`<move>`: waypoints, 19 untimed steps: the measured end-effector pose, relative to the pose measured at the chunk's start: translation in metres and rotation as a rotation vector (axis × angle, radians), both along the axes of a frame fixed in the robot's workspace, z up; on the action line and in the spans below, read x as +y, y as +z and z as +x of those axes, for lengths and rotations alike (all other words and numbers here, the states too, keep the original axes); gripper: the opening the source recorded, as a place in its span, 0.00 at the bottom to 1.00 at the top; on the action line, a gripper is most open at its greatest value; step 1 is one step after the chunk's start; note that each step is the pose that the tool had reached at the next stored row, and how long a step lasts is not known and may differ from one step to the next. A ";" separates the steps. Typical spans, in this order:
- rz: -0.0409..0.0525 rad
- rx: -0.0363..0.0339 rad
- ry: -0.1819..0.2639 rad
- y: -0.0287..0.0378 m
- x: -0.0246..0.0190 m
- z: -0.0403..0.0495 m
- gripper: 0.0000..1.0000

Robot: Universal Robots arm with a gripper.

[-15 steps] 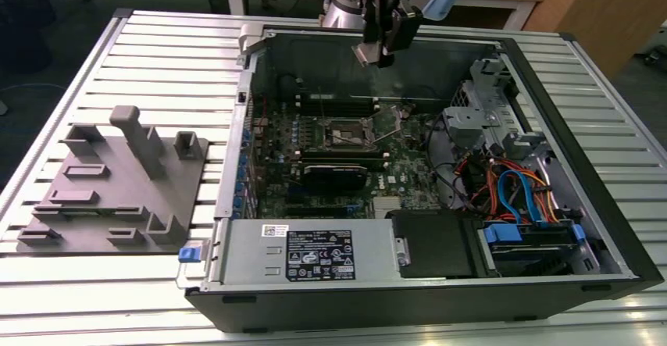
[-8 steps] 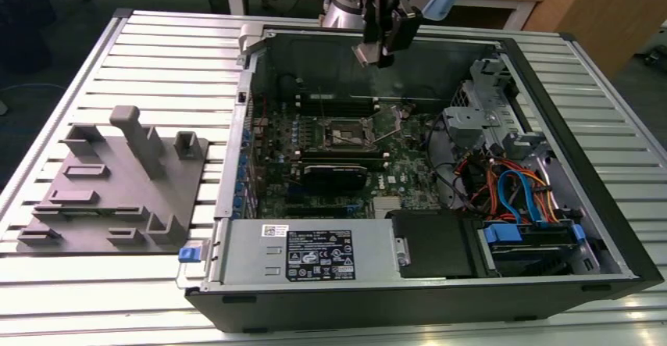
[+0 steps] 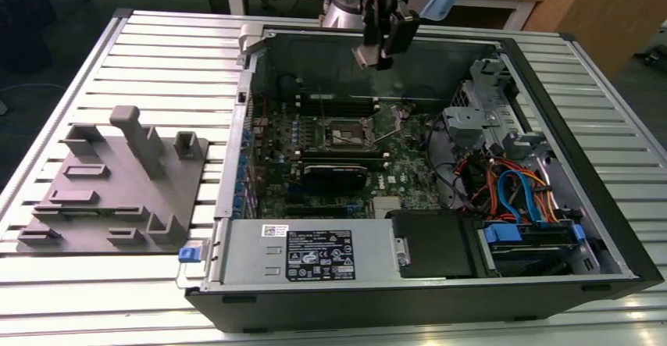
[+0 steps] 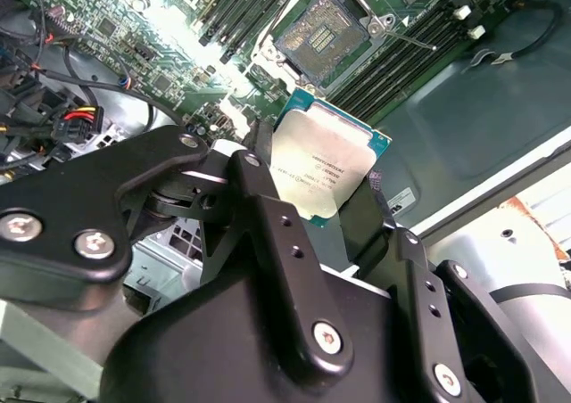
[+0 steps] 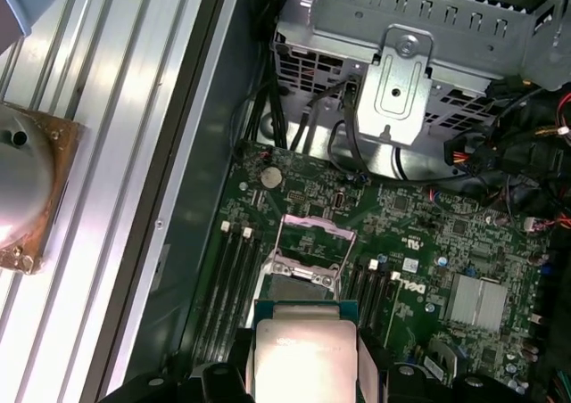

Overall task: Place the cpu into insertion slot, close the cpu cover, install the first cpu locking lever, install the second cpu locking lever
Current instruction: 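Place the cpu into insertion slot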

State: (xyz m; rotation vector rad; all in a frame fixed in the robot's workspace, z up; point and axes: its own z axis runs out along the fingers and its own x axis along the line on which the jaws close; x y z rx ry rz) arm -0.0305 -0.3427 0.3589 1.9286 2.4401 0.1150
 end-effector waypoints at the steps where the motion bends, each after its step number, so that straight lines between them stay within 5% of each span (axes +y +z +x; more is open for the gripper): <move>1: 0.0000 0.0000 -0.006 -0.0006 0.0000 0.0000 0.54; 19: 0.0002 0.0002 -0.032 -0.0018 0.0000 0.0000 0.54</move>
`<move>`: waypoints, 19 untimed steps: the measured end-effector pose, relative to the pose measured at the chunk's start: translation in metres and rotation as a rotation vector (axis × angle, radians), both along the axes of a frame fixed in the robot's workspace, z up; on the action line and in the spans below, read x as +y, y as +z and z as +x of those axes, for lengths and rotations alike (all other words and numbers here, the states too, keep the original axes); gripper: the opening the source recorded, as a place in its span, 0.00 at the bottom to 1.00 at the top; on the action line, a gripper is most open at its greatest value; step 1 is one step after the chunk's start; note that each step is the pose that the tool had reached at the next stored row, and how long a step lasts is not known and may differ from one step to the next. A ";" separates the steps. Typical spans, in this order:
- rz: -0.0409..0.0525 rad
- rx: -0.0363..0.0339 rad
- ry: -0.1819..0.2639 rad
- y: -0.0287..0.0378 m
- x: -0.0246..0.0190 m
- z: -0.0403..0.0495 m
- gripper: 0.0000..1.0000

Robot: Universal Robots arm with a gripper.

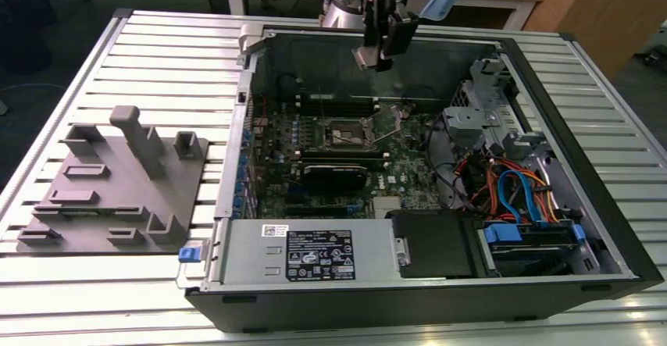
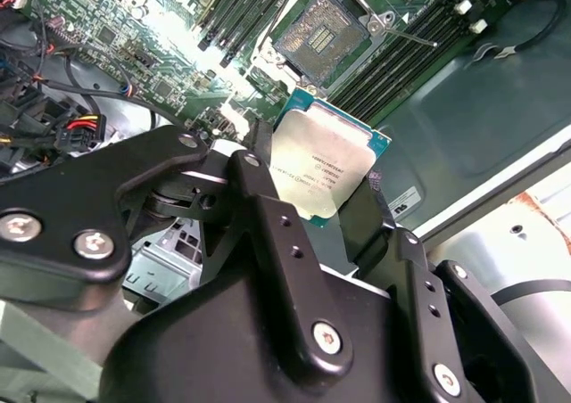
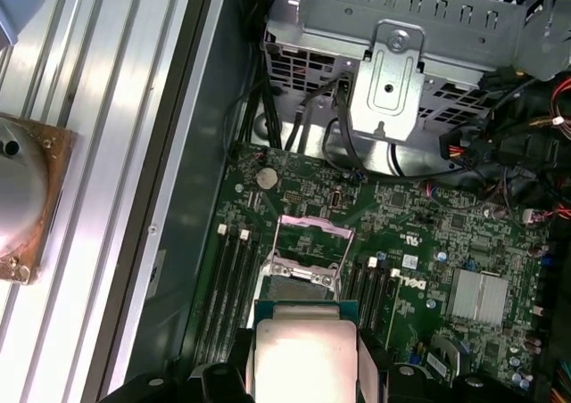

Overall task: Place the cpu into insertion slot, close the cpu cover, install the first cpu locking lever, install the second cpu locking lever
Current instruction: 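Place the cpu into insertion slot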

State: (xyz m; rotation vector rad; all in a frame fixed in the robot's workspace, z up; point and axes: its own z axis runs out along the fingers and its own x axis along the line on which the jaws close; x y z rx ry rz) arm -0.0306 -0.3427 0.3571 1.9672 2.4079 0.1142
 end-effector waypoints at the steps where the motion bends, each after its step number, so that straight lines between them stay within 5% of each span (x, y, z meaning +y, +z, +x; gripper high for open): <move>1: 0.0000 0.0000 -0.003 0.0000 0.0000 0.0000 0.54; 19: -0.0001 0.0001 -0.046 -0.0002 0.0000 0.0000 0.54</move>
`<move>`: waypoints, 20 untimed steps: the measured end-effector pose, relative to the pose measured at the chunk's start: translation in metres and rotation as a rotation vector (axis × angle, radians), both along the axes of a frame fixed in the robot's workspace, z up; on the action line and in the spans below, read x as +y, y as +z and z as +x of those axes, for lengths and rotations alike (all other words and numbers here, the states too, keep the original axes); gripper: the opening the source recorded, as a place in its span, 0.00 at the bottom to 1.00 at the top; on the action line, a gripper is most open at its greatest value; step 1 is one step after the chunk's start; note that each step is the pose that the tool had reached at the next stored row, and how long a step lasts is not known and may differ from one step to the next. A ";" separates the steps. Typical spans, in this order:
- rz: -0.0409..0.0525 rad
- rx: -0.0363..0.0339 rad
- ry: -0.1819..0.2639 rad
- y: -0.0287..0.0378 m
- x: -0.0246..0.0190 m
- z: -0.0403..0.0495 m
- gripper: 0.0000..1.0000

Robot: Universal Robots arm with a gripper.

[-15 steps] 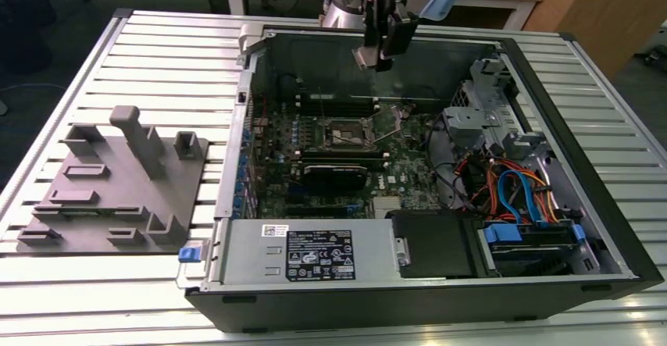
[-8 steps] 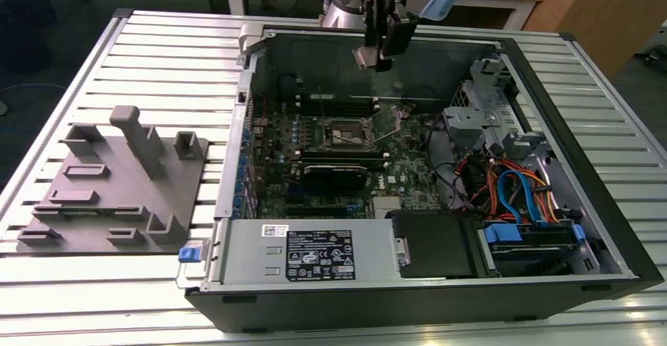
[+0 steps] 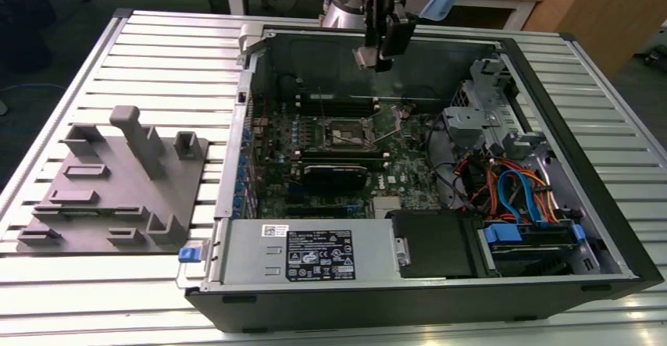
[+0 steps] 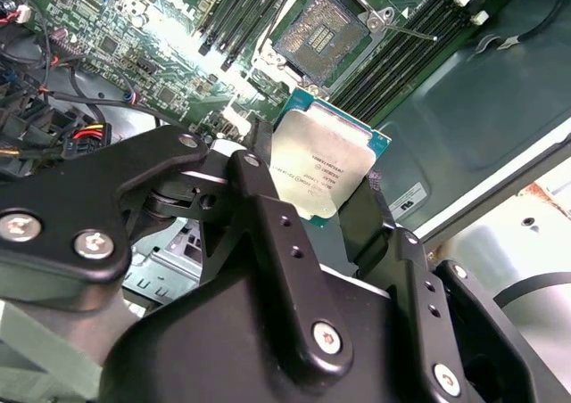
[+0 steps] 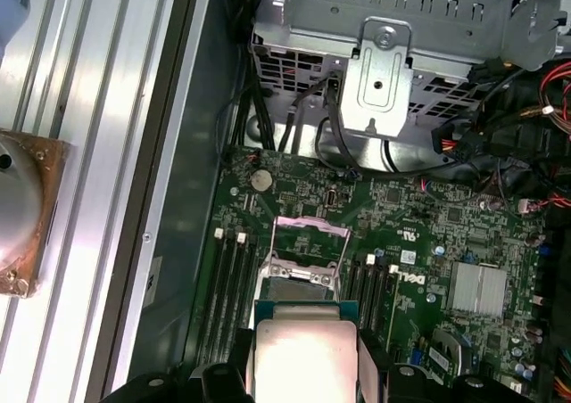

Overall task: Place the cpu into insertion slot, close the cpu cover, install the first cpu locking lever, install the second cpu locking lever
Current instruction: 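Place the cpu into insertion slot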

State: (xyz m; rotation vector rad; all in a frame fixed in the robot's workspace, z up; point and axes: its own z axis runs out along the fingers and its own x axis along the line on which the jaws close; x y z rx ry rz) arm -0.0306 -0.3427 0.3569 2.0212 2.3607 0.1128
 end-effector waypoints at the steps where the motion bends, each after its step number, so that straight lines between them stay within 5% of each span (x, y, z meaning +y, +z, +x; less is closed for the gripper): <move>1: 0.0000 0.0000 -0.003 0.0000 0.0000 0.0000 0.54; 20: 0.0000 0.0001 -0.033 -0.0002 0.0000 0.0000 0.54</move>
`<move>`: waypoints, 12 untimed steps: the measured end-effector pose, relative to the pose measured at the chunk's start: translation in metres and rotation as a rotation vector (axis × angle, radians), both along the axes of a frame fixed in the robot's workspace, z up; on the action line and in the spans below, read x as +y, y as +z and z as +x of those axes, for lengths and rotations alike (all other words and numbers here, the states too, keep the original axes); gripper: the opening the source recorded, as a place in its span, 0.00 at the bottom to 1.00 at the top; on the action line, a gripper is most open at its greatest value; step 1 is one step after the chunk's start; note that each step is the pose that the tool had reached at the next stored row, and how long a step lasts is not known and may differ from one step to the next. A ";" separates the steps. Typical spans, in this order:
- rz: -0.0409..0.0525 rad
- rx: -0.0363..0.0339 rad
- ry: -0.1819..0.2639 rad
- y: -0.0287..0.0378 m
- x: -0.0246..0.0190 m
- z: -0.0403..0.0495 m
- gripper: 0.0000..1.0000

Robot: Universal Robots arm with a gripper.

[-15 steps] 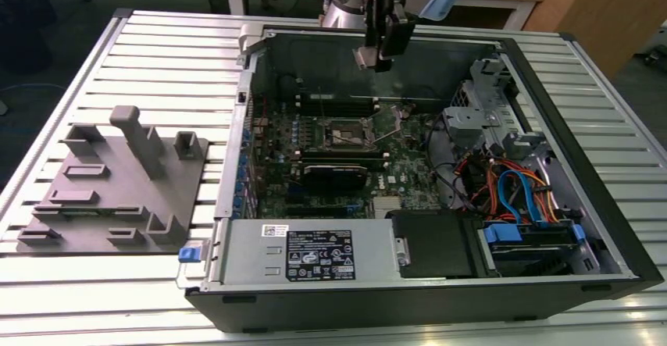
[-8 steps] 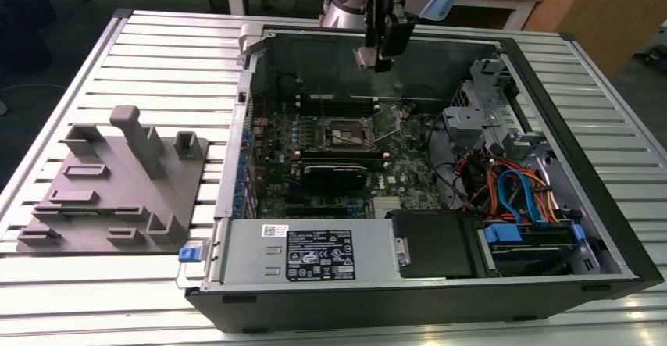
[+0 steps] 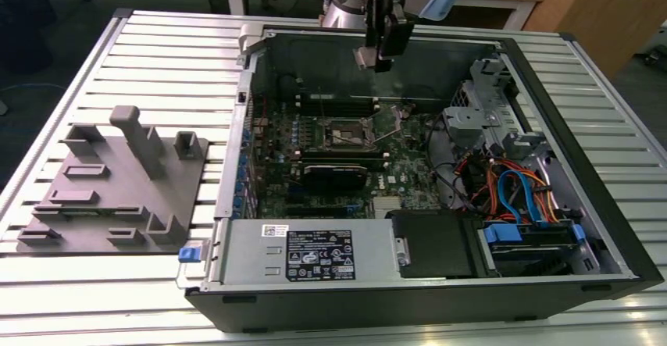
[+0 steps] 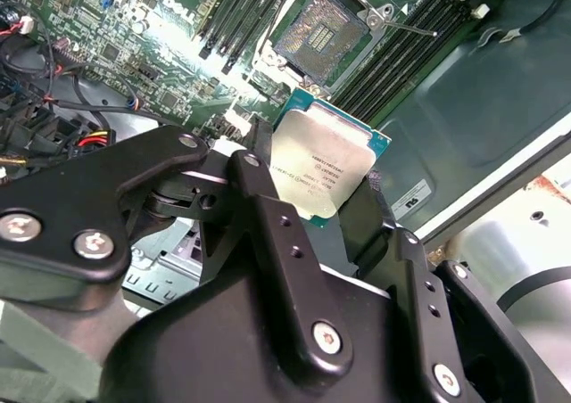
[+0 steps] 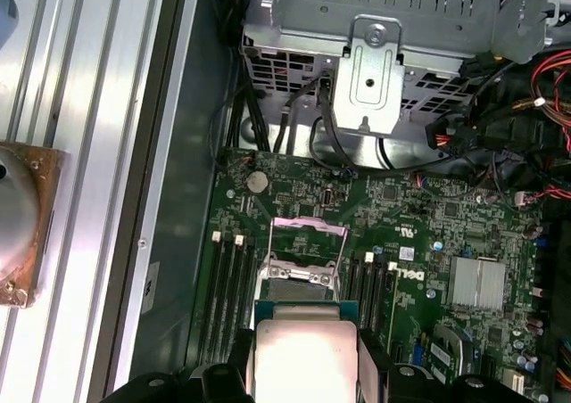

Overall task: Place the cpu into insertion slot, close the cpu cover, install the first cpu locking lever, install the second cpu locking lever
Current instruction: 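Place the cpu into insertion slot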

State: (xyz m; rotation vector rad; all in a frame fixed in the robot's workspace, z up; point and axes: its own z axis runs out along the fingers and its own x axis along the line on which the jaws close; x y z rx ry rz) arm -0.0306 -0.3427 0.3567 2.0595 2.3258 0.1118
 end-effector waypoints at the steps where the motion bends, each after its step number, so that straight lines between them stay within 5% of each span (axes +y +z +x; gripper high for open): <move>1: 0.0000 0.0000 -0.001 0.0000 0.0000 0.0000 0.54; 12: 0.0001 0.0000 -0.011 0.0000 0.0000 0.0000 0.54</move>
